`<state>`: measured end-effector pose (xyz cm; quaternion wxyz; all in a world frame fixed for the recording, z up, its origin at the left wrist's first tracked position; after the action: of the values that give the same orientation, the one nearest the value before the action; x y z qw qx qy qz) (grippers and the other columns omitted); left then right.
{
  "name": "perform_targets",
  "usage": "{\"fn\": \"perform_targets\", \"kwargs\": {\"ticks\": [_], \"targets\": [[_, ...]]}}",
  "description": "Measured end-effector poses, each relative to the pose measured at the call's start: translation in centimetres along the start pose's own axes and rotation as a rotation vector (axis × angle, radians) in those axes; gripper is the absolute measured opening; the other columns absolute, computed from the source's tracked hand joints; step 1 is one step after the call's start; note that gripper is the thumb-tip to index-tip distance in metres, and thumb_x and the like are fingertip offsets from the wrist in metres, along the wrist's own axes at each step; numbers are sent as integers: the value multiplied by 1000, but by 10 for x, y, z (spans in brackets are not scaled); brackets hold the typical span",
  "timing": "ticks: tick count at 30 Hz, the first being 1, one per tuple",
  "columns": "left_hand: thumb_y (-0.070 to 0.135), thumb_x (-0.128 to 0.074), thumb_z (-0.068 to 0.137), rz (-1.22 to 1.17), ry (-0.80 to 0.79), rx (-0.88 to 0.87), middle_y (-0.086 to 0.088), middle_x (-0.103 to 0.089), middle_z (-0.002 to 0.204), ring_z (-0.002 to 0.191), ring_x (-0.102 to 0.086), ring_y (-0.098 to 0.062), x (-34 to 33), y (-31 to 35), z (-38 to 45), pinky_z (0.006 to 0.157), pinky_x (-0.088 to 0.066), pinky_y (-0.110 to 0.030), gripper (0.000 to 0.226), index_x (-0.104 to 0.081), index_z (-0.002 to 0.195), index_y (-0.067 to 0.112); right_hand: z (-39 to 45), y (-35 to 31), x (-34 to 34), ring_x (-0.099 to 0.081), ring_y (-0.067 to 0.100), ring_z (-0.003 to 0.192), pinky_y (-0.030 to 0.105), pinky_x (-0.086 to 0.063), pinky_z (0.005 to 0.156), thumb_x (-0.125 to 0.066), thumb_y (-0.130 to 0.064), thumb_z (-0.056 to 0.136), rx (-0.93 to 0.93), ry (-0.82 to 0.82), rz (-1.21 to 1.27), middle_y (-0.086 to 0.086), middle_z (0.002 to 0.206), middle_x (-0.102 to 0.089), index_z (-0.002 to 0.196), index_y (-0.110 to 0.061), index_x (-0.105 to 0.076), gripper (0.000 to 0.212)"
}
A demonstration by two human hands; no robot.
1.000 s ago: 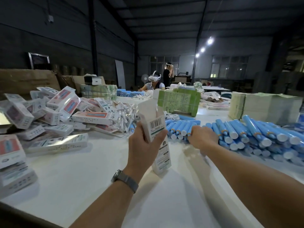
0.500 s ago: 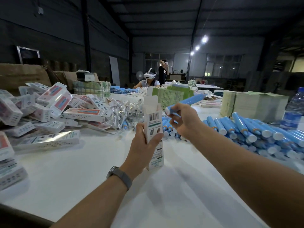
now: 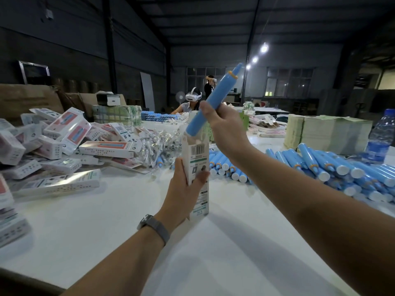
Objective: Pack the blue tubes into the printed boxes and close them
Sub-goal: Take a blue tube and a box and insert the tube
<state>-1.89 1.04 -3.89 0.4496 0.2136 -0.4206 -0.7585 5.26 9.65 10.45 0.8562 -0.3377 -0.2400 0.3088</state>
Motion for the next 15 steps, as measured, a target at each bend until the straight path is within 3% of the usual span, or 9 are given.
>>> {"fn": "perform_targets", "kwargs": {"ticks": [5, 8, 10, 12, 15], "targets": [[45, -61, 86, 67, -11, -29, 26, -67, 101, 86, -67, 0, -2, 6, -2, 73, -52, -27, 24, -43, 99, 37, -3, 11, -5, -48, 10, 58, 27, -38, 57, -60, -40, 96, 55, -123, -276, -3, 66, -55, 79, -10, -66, 34], [47, -59, 87, 82, 12, -41, 23, -68, 100, 85, -67, -4, -1, 7, -1, 72, -53, -28, 25, -45, 102, 33, -3, 15, -4, -49, 2, 62, 19, -40, 60, -67, -31, 93, 114, -89, -249, -7, 81, -54, 107, -14, -63, 23], [45, -59, 89, 108, 29, -49, 21, -68, 99, 84, -67, -6, 1, 7, -1, 73, -54, -31, 25, -45, 102, 29, -4, 14, -4, -53, -6, 64, 10, -44, 56, -72, -21, 88, 160, -63, -193, -9, 94, -52, 138, -25, -43, 58], [40, -61, 92, 132, 44, -52, 19, -69, 99, 86, -67, -7, 4, 5, 0, 74, -54, -34, 24, -45, 103, 25, -2, 12, -4, -54, -5, 66, 10, -47, 59, -75, -14, 86, 224, -32, -142, -5, 100, -53, 150, -32, -25, 83], [39, -63, 91, 173, 72, -67, 14, -70, 105, 91, -67, -8, 8, 4, 1, 78, -57, -39, 30, -43, 102, 20, 3, 4, -4, -53, 0, 66, 13, -49, 60, -72, -18, 88, 270, 4, -113, 1, 100, -57, 150, -34, -25, 79]]}}
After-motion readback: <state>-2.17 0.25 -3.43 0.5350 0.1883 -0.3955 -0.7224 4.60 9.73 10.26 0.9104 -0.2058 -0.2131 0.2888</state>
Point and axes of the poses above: each hand's wrist, its own z-axis towards the middle knuckle, its own x-axis out of the back of the hand, y = z × x, the point moved 4 cm from there along z, towards the middle knuckle
